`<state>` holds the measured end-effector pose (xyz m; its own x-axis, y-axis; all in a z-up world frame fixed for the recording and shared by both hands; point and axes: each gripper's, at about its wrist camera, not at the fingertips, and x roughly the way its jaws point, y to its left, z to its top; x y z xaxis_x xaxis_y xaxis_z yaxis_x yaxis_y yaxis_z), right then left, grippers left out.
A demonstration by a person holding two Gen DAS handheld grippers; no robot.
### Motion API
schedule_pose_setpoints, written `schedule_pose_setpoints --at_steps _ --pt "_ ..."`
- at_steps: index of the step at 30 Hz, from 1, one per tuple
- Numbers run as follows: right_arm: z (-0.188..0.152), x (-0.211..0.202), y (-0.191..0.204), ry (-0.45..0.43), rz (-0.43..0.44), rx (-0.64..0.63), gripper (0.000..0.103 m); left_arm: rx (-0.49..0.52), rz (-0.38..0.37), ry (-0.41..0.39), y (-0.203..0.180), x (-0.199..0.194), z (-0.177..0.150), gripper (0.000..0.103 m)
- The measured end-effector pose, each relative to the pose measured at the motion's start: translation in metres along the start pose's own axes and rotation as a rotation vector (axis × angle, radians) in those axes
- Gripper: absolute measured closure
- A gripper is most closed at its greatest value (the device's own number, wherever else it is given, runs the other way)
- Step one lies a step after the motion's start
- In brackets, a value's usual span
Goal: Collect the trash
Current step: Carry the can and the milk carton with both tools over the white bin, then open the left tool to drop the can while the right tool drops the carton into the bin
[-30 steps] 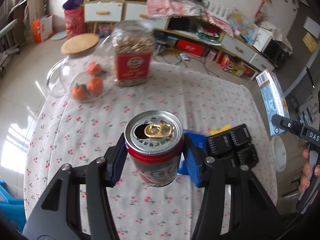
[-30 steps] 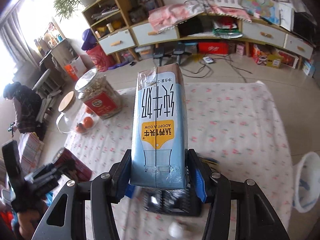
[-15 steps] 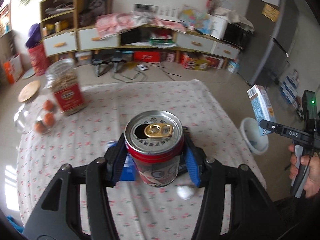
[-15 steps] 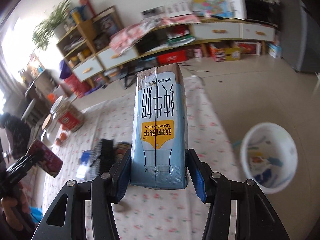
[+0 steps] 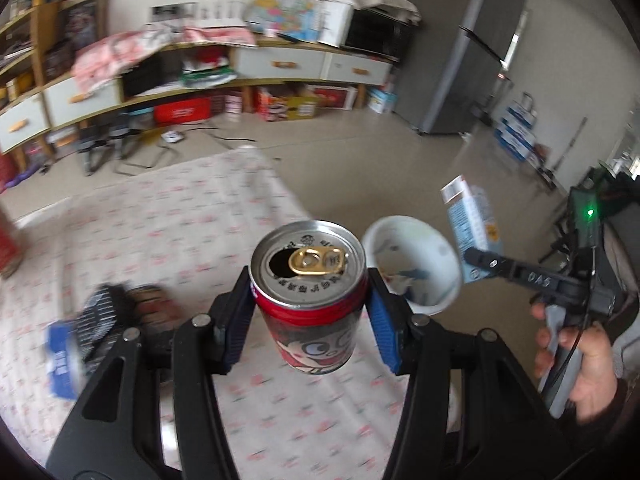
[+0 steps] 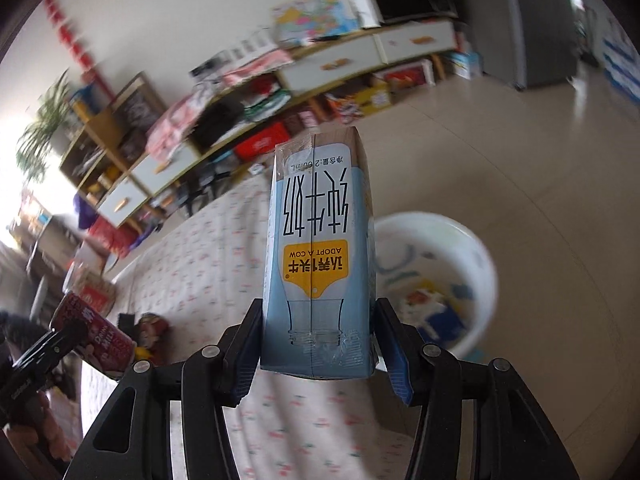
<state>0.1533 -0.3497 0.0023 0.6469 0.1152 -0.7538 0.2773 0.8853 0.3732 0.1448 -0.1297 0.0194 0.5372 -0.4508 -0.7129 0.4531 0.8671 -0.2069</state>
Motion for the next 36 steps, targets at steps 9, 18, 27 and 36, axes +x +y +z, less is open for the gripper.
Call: schedule_pose_setpoints --at_steps 9,18,27,36 --pt "-0.002 -0.001 -0.074 0.029 -0.060 0.065 0.048 0.061 -0.089 0.047 -0.076 0.081 0.014 0.048" --pt "-0.001 0.007 -0.109 0.060 -0.074 0.124 0.048 0.033 -0.072 0.083 -0.107 0.151 0.021 0.048" --pt "0.005 0.019 -0.113 0.085 -0.077 0.144 0.048 0.014 -0.058 0.127 -0.118 0.163 0.012 0.040" --pt "0.004 0.030 -0.109 0.129 -0.075 0.139 0.048 0.011 0.025 0.127 -0.091 0.125 0.016 0.018"
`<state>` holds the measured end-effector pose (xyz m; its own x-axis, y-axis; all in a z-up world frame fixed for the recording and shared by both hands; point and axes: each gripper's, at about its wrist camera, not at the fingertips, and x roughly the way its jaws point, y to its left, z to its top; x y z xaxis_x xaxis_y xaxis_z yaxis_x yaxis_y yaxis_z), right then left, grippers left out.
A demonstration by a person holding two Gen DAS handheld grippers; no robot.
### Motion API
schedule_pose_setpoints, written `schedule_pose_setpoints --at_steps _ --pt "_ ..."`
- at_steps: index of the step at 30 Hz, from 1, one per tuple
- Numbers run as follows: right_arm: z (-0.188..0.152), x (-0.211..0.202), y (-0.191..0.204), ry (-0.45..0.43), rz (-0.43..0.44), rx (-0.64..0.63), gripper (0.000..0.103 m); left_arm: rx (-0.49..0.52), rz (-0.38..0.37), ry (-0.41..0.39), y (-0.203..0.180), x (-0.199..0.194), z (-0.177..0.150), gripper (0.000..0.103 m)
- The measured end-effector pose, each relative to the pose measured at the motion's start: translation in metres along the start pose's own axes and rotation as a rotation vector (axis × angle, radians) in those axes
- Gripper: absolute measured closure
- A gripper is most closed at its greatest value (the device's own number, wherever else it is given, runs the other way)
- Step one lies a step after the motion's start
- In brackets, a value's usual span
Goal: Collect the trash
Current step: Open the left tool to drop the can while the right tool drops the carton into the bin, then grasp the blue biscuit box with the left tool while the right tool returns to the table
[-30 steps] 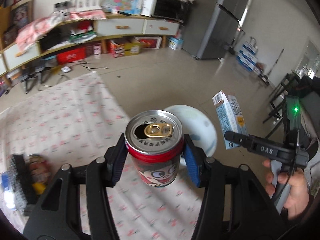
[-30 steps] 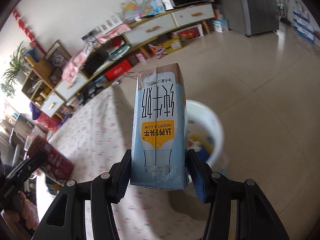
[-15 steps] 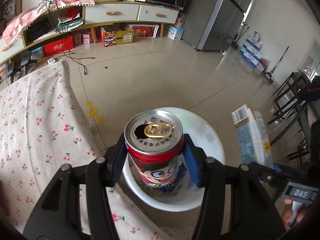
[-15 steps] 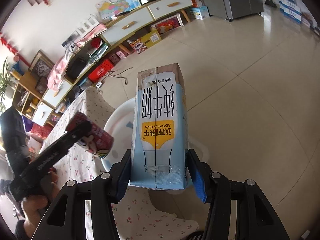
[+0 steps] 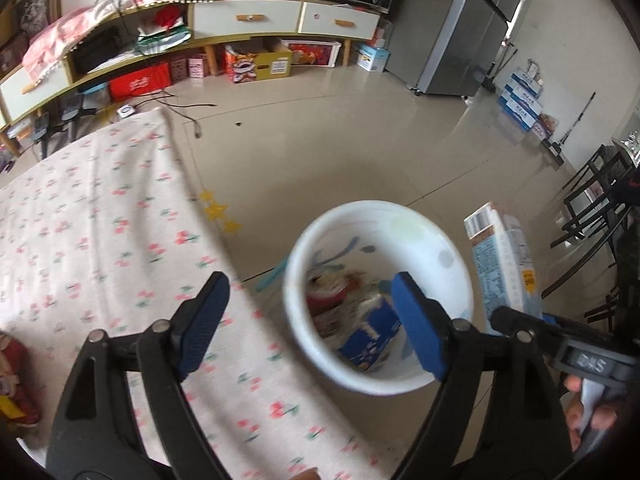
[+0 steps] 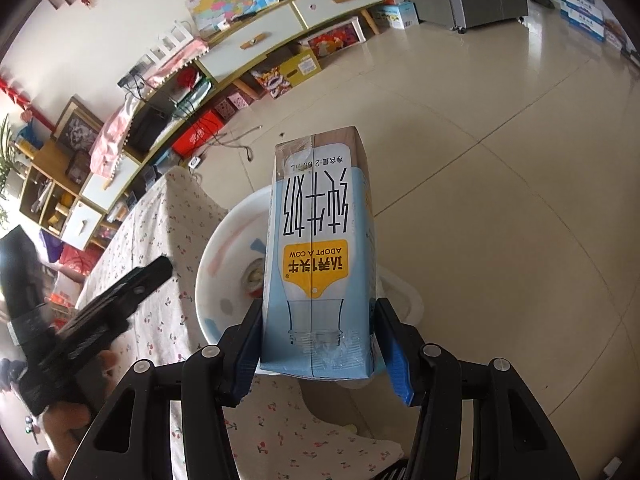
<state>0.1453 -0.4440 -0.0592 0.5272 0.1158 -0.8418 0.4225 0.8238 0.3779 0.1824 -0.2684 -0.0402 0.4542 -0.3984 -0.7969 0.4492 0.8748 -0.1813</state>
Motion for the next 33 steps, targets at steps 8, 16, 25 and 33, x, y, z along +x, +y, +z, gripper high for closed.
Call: schedule_pose_setpoints --at_steps 8,16,25,33 --pt "0.003 0.021 0.022 0.060 -0.019 -0.025 0.048 -0.031 0.038 -0.017 0.042 -0.047 -0.014 0.013" --pt "0.004 0.017 0.035 0.035 -0.047 -0.013 0.023 -0.007 0.074 -0.033 0.072 -0.083 -0.027 0.008" --pt "-0.001 0.000 0.064 0.017 -0.079 -0.049 0.021 -0.039 0.125 -0.033 0.116 -0.113 -0.046 0.006" --pt "-0.015 -0.013 0.101 -0.003 -0.087 -0.127 0.019 -0.066 0.158 -0.018 0.156 -0.134 -0.068 0.006"
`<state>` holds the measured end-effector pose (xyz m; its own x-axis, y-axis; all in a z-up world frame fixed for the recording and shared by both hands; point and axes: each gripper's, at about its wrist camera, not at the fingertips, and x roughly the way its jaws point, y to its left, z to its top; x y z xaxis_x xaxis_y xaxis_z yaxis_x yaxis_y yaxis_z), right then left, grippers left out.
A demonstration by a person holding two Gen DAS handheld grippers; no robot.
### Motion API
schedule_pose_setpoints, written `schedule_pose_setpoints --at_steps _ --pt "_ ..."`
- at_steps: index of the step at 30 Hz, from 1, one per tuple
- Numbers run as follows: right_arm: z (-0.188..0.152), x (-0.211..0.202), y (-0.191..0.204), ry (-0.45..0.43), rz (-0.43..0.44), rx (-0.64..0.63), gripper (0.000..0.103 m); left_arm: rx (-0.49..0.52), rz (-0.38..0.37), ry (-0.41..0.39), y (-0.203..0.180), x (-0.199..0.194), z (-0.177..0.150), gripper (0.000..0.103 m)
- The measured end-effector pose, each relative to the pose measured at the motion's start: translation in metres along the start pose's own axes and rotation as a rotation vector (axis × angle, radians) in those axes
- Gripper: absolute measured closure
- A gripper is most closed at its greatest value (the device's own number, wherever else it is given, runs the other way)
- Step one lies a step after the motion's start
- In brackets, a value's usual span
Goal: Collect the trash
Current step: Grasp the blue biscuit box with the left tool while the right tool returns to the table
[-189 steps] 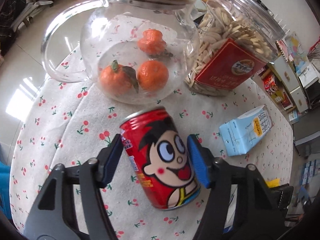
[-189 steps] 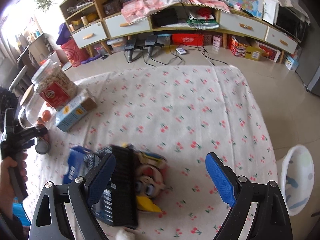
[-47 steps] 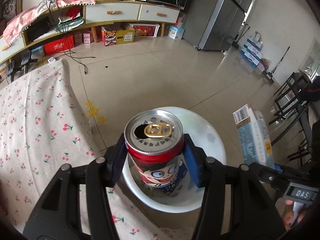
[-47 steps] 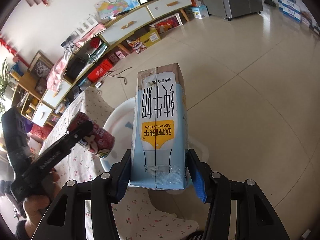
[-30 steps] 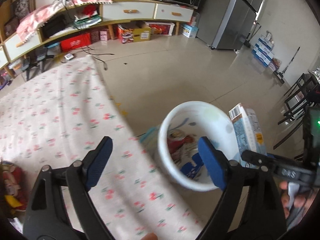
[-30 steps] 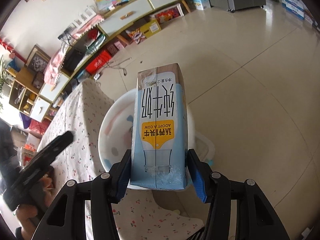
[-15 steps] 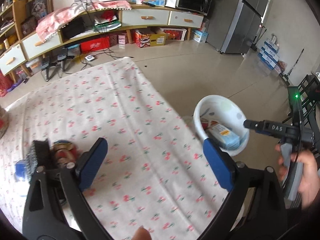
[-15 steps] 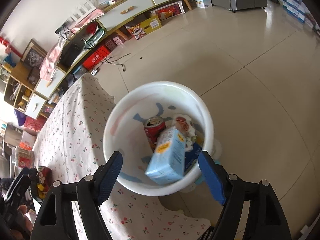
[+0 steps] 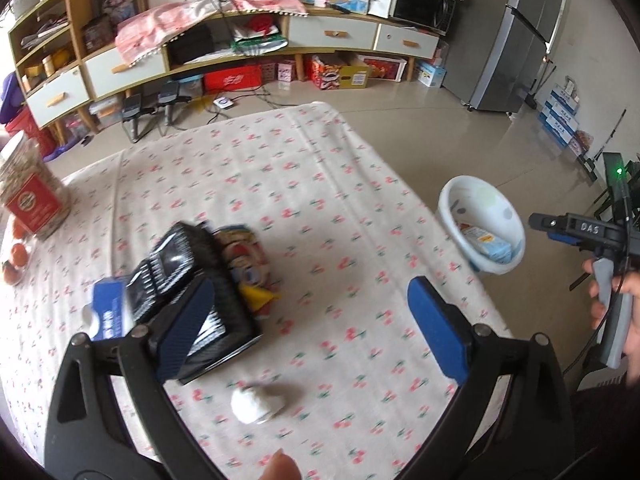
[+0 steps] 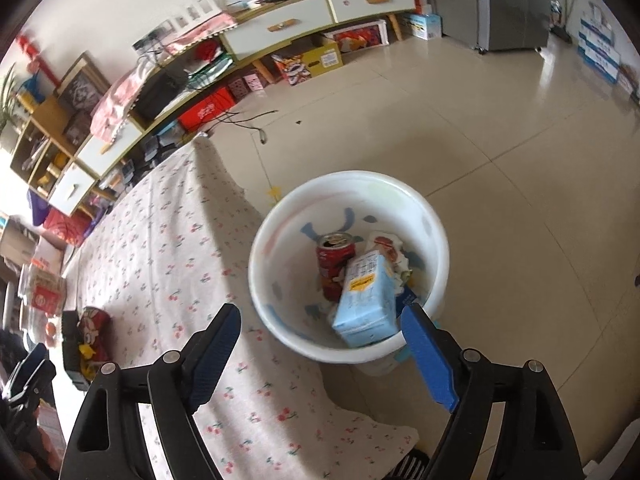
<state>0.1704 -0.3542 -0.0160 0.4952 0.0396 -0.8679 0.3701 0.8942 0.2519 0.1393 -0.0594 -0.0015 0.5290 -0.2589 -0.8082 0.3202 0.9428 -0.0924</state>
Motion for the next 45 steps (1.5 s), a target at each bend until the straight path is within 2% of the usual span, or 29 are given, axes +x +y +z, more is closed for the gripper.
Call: schedule_pose_setpoints --at_steps 9,15,21,23,26,36,45 --pt "-0.014 -0.001 0.049 0.000 0.021 -0.080 0.018 -0.048 0.070 0.028 0.065 -0.013 -0.020 0.006" --pt "-0.031 0.006 0.081 0.017 0.029 -0.145 0.018 -0.120 0.134 0.059 0.109 -0.013 -0.034 0.006" --pt "-0.046 0.016 0.106 0.057 0.037 -0.190 0.018 -0.235 0.123 0.099 0.149 -0.015 -0.045 0.006" --pt "-0.050 0.019 0.113 0.064 0.034 -0.206 0.018 -0.237 0.134 0.121 0.159 -0.010 -0.047 0.006" --pt "-0.051 0.025 0.123 0.075 0.024 -0.221 0.018 -0.250 0.150 0.156 0.170 0.000 -0.050 0.006" --pt "-0.052 0.036 0.140 0.098 0.031 -0.230 0.018 -0.280 0.110 0.193 0.189 0.025 -0.048 0.014" --pt "-0.055 0.035 0.149 0.097 0.029 -0.246 0.018 -0.262 0.108 0.226 0.189 0.042 -0.047 0.017"
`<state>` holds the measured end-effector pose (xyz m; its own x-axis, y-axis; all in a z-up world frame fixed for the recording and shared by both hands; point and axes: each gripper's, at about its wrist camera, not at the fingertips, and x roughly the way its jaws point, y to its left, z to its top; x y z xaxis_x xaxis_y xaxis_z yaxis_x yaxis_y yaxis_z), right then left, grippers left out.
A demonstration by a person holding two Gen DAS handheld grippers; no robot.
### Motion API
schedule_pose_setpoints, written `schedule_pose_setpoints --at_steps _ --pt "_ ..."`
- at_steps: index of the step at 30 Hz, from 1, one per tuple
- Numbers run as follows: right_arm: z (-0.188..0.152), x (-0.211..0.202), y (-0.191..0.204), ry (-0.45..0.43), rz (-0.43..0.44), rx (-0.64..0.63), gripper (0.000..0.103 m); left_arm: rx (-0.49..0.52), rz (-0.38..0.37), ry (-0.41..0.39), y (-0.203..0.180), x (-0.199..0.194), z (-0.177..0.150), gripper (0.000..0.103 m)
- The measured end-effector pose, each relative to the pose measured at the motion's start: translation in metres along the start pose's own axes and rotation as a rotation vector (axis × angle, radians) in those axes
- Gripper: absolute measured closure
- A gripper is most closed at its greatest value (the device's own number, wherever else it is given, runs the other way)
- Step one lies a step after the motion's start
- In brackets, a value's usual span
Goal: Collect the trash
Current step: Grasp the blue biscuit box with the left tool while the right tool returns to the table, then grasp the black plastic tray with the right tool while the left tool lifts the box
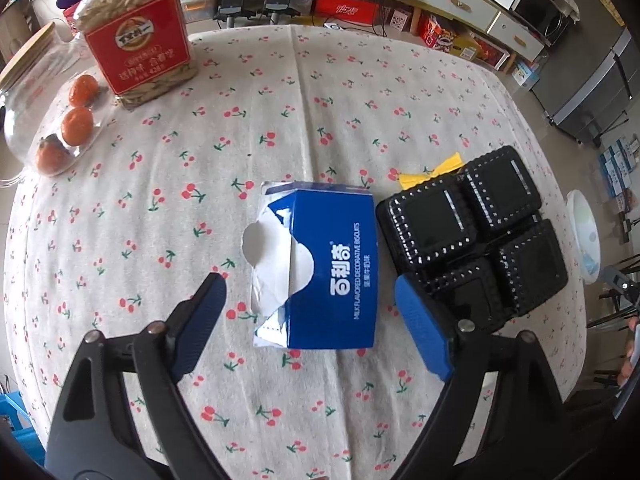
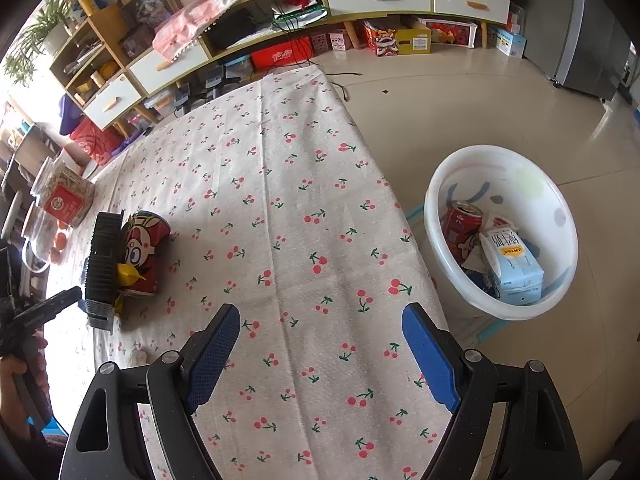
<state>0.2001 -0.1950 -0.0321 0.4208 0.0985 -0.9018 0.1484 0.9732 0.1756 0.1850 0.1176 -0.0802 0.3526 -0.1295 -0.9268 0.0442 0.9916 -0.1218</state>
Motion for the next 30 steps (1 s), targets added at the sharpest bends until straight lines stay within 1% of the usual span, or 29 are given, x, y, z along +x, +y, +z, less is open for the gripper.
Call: schedule_pose_setpoints --at_steps 2,3,6,10,11,12,13,19,21,22,23,26,30 --pt "0.000 -0.001 0.004 -0.002 0.002 -0.007 0.018 0.005 0.013 0.016 0.000 0.006 0.000 0.027" --pt "0.000 -0.001 0.007 -0.003 0.002 -0.012 0.018 0.007 0.013 0.024 0.001 0.009 0.000 0.029" --pt "-0.001 -0.001 0.018 -0.001 0.008 -0.032 0.018 0.009 0.015 0.032 0.003 0.014 -0.002 0.032" --pt "0.000 0.000 0.035 0.000 0.017 -0.060 0.018 0.015 0.005 -0.001 0.004 0.001 -0.003 0.039" --pt "0.000 0.000 0.040 -0.001 0.020 -0.067 0.018 0.019 0.004 -0.011 0.005 -0.003 -0.004 0.062" --pt "0.001 0.001 0.045 -0.002 0.023 -0.074 0.018 0.028 0.001 -0.012 0.006 -0.006 -0.005 0.076" --pt "0.002 0.001 0.053 -0.003 0.029 -0.085 0.018 0.033 0.005 -0.012 0.007 -0.008 -0.007 0.082" --pt "0.003 0.005 0.098 -0.007 0.067 -0.148 0.018 0.011 0.006 -0.010 0.028 -0.013 -0.018 0.082" --pt "0.003 0.007 0.114 -0.009 0.086 -0.168 0.018 0.005 0.011 -0.005 0.034 -0.014 -0.020 0.061" --pt "0.003 0.007 0.121 -0.010 0.091 -0.180 0.018 0.003 0.009 -0.001 0.035 -0.015 -0.021 0.038" --pt "0.003 0.009 0.128 -0.009 0.093 -0.191 0.018 0.001 0.013 -0.007 0.037 -0.016 -0.021 0.026" --pt "0.004 0.011 0.143 -0.018 0.108 -0.208 0.018 0.015 0.008 -0.005 0.036 -0.016 -0.021 0.026" --pt "0.008 0.015 0.142 -0.019 0.104 -0.194 0.018 0.054 0.008 0.000 0.026 -0.005 -0.012 0.026"
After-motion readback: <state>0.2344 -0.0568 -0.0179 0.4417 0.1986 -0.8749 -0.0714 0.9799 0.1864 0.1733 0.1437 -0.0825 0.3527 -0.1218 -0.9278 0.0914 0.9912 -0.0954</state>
